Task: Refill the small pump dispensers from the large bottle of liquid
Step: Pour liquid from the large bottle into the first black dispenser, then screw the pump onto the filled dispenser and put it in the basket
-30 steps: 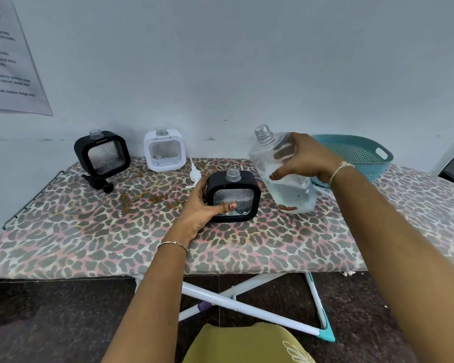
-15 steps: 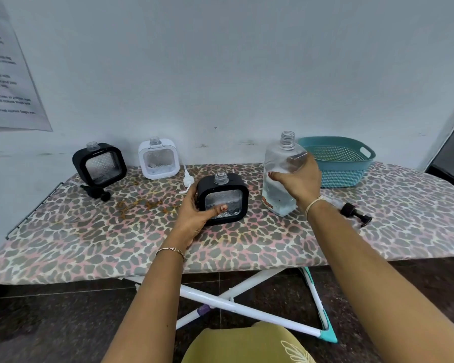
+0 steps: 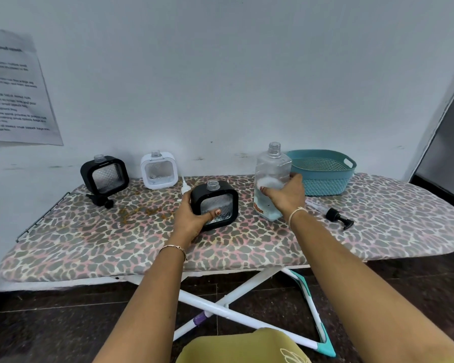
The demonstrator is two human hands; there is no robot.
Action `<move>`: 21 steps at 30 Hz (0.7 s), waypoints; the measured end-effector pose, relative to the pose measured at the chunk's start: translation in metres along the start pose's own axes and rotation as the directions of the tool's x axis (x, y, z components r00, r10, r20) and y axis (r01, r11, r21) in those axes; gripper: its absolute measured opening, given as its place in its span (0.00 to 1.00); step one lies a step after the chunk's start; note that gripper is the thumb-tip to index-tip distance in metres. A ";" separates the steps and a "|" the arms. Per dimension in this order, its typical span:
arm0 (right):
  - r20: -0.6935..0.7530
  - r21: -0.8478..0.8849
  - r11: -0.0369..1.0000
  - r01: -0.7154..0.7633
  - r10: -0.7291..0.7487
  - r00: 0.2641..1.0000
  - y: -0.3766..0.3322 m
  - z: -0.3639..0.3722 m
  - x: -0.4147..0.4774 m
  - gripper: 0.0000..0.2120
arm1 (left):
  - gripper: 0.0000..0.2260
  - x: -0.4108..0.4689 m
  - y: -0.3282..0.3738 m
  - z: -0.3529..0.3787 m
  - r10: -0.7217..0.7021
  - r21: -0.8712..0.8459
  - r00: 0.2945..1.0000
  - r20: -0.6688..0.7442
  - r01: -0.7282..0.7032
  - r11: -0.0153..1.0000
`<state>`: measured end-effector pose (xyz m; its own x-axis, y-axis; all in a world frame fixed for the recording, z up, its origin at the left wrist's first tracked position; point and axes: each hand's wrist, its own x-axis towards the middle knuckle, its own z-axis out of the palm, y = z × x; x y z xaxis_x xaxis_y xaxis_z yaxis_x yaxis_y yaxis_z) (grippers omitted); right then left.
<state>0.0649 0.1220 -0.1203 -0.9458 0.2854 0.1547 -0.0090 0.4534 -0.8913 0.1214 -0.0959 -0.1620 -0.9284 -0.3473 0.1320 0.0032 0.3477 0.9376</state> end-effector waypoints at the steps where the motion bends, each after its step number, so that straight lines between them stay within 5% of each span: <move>1: -0.021 0.000 1.000 -0.005 0.005 1.000 0.003 0.000 -0.007 0.41 | 0.35 -0.003 0.001 0.000 0.008 0.010 1.000 -0.030 -0.007 1.000; 6: -0.120 -0.165 0.979 0.118 -0.138 0.983 0.026 0.019 -0.061 0.41 | 0.34 -0.008 -0.003 -0.005 0.006 0.037 0.990 -0.142 0.000 0.999; 13: 0.239 -0.281 0.829 0.484 -0.428 0.871 0.035 0.060 -0.071 0.21 | 0.34 -0.006 -0.007 -0.035 0.003 0.054 0.989 -0.147 0.005 0.999; 21: 0.553 -0.451 0.695 0.560 -0.275 0.786 0.007 0.092 -0.024 0.29 | 0.35 0.011 -0.012 -0.049 0.015 0.069 1.000 -0.022 -0.014 0.998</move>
<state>0.0578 0.0404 -0.1697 -0.9209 -0.3672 0.1306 -0.3894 0.8555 -0.3412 0.1299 -0.1466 -0.1557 -0.9197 -0.3613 0.1536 -0.0095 0.4116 0.9113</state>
